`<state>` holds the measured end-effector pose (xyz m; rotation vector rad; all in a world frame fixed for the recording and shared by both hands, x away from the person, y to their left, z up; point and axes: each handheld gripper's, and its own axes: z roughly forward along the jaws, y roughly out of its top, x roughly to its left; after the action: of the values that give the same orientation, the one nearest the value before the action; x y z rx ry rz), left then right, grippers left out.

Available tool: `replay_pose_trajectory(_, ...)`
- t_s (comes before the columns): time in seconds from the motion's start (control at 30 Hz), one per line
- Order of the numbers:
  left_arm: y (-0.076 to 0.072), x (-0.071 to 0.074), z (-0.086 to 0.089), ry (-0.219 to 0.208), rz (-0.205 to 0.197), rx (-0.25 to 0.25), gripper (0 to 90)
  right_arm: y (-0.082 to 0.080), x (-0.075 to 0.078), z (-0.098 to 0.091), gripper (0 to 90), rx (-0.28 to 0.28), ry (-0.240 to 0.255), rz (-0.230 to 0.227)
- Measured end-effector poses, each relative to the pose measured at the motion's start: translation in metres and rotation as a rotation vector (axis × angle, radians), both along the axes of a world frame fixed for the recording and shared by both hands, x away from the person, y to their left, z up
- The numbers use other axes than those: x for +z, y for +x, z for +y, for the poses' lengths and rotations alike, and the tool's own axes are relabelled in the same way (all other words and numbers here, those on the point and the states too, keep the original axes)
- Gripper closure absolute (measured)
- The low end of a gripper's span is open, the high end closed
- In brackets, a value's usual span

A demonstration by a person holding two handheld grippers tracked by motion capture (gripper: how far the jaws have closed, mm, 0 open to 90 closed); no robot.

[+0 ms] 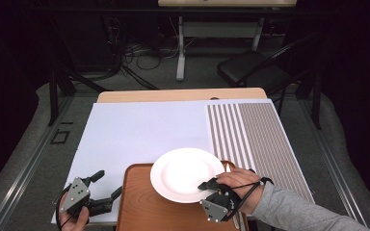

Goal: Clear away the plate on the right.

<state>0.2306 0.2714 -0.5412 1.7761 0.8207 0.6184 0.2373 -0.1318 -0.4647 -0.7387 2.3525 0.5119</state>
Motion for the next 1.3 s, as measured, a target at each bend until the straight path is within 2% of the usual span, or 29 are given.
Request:
replay_pose_trajectory(0.27,0.001,0.0,0.0,0.002,0.0,-0.001,15.7,-0.004,-0.005,0.001,81.3,0.007,-0.005,0.002)
replay_pose_trajectory(0.43,0.0,0.0,0.0,0.009,0.001,-0.005,15.7,-0.008,-0.011,0.004,81.3,0.018,-0.01,0.016)
replay_pose_trajectory(0.6,0.0,0.0,0.0,0.008,0.001,-0.003,15.7,-0.013,-0.018,0.006,81.3,0.031,-0.006,0.053)
replay_pose_trajectory(0.7,0.0,0.0,0.0,0.008,0.001,-0.003,15.7,-0.015,-0.021,0.008,81.2,0.035,-0.019,0.056)
replay_pose_trajectory(0.83,0.0,0.001,0.0,0.008,0.0,-0.004,15.7,-0.016,-0.027,0.01,81.1,0.048,-0.011,0.073)
replay_pose_trajectory(0.87,0.0,0.001,0.0,0.007,0.0,-0.003,15.7,-0.017,-0.027,0.01,81.1,0.042,-0.028,0.069)
replay_pose_trajectory(1.0,0.0,0.0,0.0,0.008,0.001,-0.002,15.7,-0.019,-0.03,0.012,81.0,0.047,-0.035,0.075)
replay_pose_trajectory(1.17,0.0,0.001,0.0,0.009,0.0,-0.002,15.7,-0.02,-0.035,0.016,80.9,0.064,-0.025,0.093)
replay_pose_trajectory(1.3,0.0,0.0,0.0,0.007,0.001,-0.002,15.7,-0.021,-0.039,0.018,81.1,0.071,-0.037,0.104)
